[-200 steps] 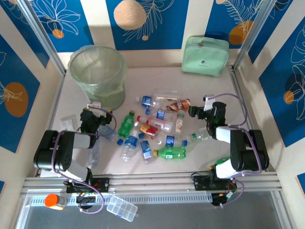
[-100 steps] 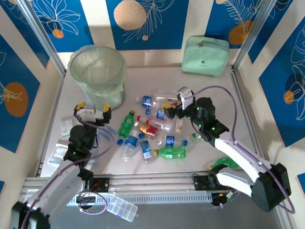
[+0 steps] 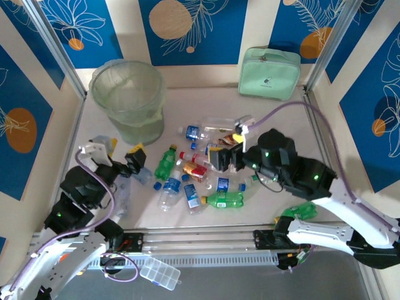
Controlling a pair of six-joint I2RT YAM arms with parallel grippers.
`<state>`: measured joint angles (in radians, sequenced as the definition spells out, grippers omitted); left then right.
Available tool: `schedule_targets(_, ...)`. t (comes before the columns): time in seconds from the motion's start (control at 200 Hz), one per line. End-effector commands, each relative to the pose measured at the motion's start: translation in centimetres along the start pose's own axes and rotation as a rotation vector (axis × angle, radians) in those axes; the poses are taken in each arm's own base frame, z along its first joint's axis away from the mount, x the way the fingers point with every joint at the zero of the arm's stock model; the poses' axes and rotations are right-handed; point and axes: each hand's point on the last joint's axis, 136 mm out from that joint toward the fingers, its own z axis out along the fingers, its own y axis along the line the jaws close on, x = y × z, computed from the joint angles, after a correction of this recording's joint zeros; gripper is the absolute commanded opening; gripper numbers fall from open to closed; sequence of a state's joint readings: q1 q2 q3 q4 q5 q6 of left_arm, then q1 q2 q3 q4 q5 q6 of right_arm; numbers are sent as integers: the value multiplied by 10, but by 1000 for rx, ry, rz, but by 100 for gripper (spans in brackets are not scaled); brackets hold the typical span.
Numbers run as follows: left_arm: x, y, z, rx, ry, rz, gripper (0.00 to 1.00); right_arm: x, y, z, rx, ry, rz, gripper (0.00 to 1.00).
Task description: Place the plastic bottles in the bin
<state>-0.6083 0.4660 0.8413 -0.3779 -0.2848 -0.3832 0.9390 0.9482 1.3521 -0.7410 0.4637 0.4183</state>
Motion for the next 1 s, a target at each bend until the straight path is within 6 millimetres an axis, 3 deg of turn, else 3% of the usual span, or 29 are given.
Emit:
schedule_targets(0.0,15,35,-26,-232,172,-192,99,50,-62,-38,253,253,248,99)
schedule_targets(0.02,16,34,-28,-233,193,-184,99,52,-74,-43,296,237,338,99)
schedule_targets(0.085,30,36,-28,-258,249,-242,99,54,-79,-47,215,194,486,99)
schedule_targets(0.12,41,34,-25,-251,283,-291,99,62,-91,-53,251,179,586,99)
schedule_targets(0.225,70,22,-14,-239,424,-369,99,119,-137,-83,611,291,898,99)
schedule_targets(0.325,94,15,-5,-257,559,-379,99,161,-151,-89,762,384,1078,99)
schedule_targets(0.45,113,6,3,-239,676,-332,99,205,-172,-96,958,429,1195,99)
schedule_targets(0.595,133,-6,10,-192,803,-299,99,232,-197,-92,1063,384,1307,99)
schedule_targets(0.78,136,-14,19,-166,904,-193,99,283,-213,-98,1193,492,1441,99)
schedule_targets(0.99,142,-17,30,-163,952,-159,99,295,-228,-99,1251,470,1531,99)
